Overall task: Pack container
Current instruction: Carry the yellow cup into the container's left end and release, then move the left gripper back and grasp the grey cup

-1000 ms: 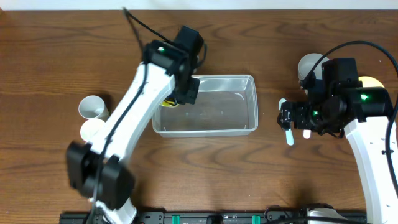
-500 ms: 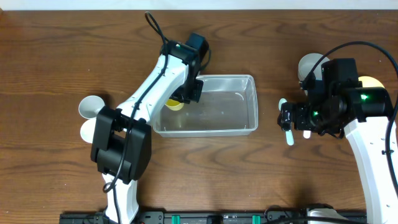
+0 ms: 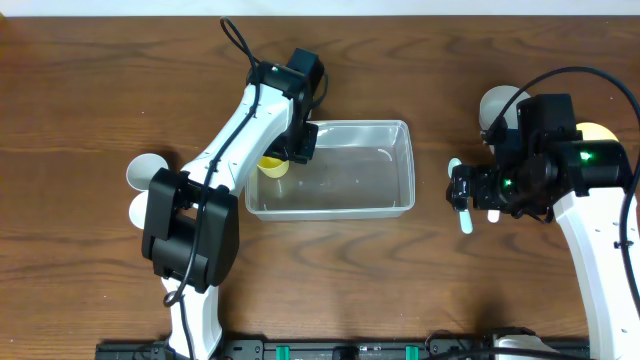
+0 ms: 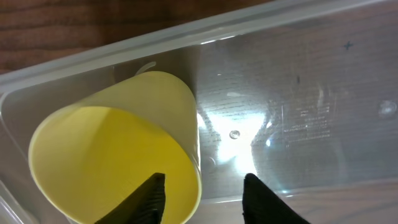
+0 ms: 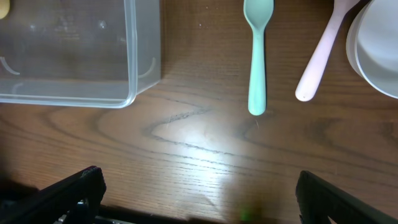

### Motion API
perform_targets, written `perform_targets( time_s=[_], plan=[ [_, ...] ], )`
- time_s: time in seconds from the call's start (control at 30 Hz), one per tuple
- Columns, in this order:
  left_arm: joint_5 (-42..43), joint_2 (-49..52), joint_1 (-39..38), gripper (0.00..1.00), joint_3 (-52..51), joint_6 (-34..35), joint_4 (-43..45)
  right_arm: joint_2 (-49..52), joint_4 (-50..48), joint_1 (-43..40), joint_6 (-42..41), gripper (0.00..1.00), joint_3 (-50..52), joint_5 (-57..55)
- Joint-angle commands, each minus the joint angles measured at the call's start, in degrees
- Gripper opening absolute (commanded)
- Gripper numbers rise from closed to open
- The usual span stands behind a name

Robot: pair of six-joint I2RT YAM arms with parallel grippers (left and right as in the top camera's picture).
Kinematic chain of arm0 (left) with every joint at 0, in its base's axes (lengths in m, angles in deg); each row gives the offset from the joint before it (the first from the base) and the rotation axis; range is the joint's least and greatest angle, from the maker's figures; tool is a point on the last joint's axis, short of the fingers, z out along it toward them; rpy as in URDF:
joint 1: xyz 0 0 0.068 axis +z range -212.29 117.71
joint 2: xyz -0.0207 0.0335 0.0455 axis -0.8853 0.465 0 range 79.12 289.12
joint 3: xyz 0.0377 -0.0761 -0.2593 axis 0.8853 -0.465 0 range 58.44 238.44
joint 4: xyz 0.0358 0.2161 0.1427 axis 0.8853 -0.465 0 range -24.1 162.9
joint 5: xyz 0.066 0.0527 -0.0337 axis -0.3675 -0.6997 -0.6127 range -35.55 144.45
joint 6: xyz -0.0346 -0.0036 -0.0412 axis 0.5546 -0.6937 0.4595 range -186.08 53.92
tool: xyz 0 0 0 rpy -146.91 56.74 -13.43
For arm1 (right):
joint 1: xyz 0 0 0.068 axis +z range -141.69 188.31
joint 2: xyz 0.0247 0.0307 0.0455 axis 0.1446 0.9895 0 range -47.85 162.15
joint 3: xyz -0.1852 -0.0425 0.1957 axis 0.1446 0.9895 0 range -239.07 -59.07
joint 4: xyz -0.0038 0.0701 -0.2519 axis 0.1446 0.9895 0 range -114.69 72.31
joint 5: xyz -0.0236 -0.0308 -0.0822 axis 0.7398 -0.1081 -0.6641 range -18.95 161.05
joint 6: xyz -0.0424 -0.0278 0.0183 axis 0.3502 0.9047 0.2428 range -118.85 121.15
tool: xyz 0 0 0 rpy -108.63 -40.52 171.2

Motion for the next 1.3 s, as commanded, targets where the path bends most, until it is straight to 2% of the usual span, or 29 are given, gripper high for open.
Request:
perform_targets(
  time_s=[0.0, 0.23, 0.4, 0.47, 0.67, 0.9, 1.27],
  plan=[
    [-0.4, -0.2, 0.1, 0.42, -0.2, -0.2, -0.4, 0.2, 0.1, -0.2, 0.8, 0.99, -1.0, -0.2],
    [-0.5, -5.3, 0.1, 0.45, 4.2, -0.2, -5.4, 0.2, 0.1, -0.2, 0.8, 0.99, -1.0, -0.2],
    [-5.0, -16.4, 1.3, 0.49, 6.4, 2.4, -7.3, 0.2, 0.1, -0.2, 0.8, 0.99, -1.0, -0.2],
    [-7.2, -21.4, 3.5, 0.54, 6.4, 3.7, -8.0, 0.2, 0.1, -0.2, 0.8, 0.99, -1.0, -0.7],
    [-7.5, -29.3, 15.8, 0.55, 6.4, 3.8, -10.8, 0.2, 0.1, -0.2, 0.8, 0.99, -1.0, -2.2],
    [-3.5, -27.3, 29.1, 0.56, 2.3, 3.8, -9.8, 0.2, 0.3, -0.2, 0.8, 0.99, -1.0, -2.1],
    [-1.9, -17.4, 31.8, 0.56, -8.1, 3.8, -1.5, 0.2, 0.3, -0.2, 0.8, 0.99, -1.0, -2.2]
  ],
)
